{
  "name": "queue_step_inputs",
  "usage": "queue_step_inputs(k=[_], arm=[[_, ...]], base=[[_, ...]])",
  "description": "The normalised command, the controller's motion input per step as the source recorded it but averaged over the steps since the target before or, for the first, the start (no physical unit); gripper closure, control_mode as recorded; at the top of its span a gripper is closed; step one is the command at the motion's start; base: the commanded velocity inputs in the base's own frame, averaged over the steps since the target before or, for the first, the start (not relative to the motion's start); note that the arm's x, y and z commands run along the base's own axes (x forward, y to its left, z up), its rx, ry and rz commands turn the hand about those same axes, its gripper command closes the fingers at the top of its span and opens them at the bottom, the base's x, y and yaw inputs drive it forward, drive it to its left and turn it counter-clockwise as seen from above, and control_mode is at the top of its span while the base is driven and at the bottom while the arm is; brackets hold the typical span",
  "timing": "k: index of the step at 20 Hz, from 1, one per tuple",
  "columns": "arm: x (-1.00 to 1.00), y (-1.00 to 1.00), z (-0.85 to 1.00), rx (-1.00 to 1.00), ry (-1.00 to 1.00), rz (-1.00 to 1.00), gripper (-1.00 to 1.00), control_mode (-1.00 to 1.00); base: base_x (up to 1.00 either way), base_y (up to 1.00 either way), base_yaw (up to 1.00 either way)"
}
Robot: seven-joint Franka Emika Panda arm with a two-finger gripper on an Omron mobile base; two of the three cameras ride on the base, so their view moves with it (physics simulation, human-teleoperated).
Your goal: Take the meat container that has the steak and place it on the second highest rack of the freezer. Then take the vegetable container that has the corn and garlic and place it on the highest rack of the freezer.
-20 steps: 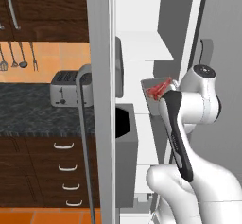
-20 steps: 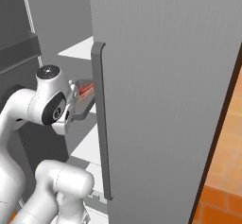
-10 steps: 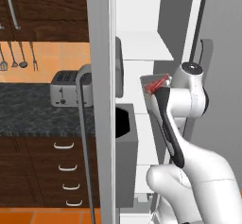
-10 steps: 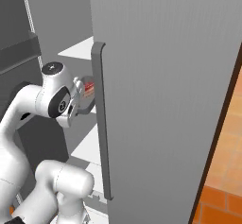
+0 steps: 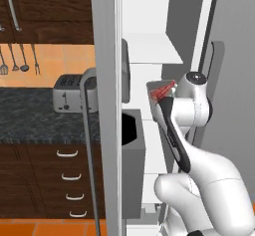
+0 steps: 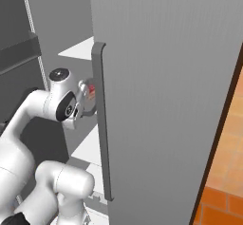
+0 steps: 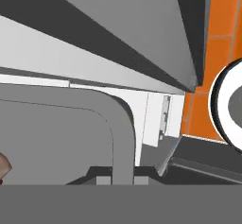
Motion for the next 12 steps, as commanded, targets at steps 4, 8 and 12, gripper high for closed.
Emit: queue_step_inputs(k=[4,8,12], arm=[[0.42,-0.03,-0.05,0.00,-0.03,-0.02,1.00,-1.00],[0.48,0.00,0.03,0.01,0.00,-0.06,1.00,-1.00],[0.50,-0.08,-0.02,0.00,0.00,-0.03,1.00,-1.00]], base=[[0.00,0.00,0.00],[0.00,0.00,0.00],[0.00,0.00,0.00]])
